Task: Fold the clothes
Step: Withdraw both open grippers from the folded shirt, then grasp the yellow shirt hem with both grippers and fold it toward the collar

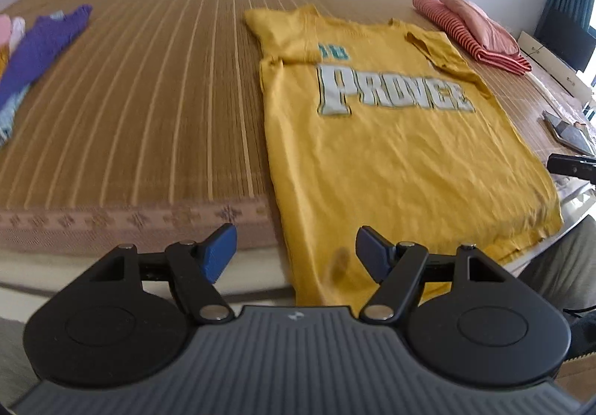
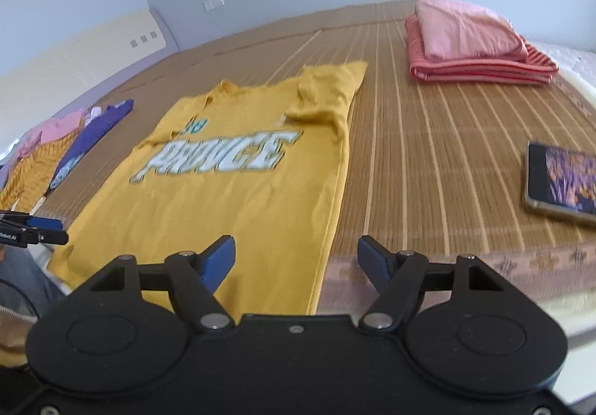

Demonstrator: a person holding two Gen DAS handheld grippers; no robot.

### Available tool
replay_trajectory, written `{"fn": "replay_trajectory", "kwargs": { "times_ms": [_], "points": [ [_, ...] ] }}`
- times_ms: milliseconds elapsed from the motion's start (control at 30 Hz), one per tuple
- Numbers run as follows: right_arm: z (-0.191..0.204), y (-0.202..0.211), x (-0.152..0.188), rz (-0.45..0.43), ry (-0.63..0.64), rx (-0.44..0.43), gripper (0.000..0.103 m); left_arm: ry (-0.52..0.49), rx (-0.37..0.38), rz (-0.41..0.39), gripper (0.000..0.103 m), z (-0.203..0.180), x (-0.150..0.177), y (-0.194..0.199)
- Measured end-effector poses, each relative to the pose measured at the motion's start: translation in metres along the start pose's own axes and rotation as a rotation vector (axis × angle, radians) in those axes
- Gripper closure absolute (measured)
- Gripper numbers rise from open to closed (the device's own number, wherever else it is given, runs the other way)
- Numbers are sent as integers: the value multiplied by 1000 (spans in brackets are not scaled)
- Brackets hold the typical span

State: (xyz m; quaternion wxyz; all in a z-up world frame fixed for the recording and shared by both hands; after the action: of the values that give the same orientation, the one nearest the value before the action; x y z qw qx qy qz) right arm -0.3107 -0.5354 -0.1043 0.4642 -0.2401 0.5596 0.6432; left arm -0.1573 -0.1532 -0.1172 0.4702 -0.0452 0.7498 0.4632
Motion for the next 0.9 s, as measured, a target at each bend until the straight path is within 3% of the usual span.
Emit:
{"fn": "replay_trajectory", "kwargs": {
  "times_ms": [233,500,633,800,900],
  "points": [
    [10,15,21,65,40,34,31,7,35,-7,24,-12,9,2],
    [16,27,30,97,89,70,49,-58,8,20,28,-24,13,5],
    [18,22,30,80,114,93,50,-124,-47,6,28,-29,15,-3],
    [26,14,32,75,181,102,67,-177,-61,-1,28,-34,17,-8],
    [27,13,32,66,185,80,79,-176,-42,-10,41,-38,16,-6]
  ]
}}
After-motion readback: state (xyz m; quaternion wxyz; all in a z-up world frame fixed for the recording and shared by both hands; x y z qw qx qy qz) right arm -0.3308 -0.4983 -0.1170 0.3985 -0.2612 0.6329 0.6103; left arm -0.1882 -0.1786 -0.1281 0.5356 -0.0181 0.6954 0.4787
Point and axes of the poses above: each gripper's, at about its wrist camera, not at the fingertips, and y roughly against the way its jaws point, z to its left, x to its underside, the point moved 6 cm from there along -y, roughly the way its jaws point, and after that the axes turned 7 degrees about -z, right-handed, at the moved point
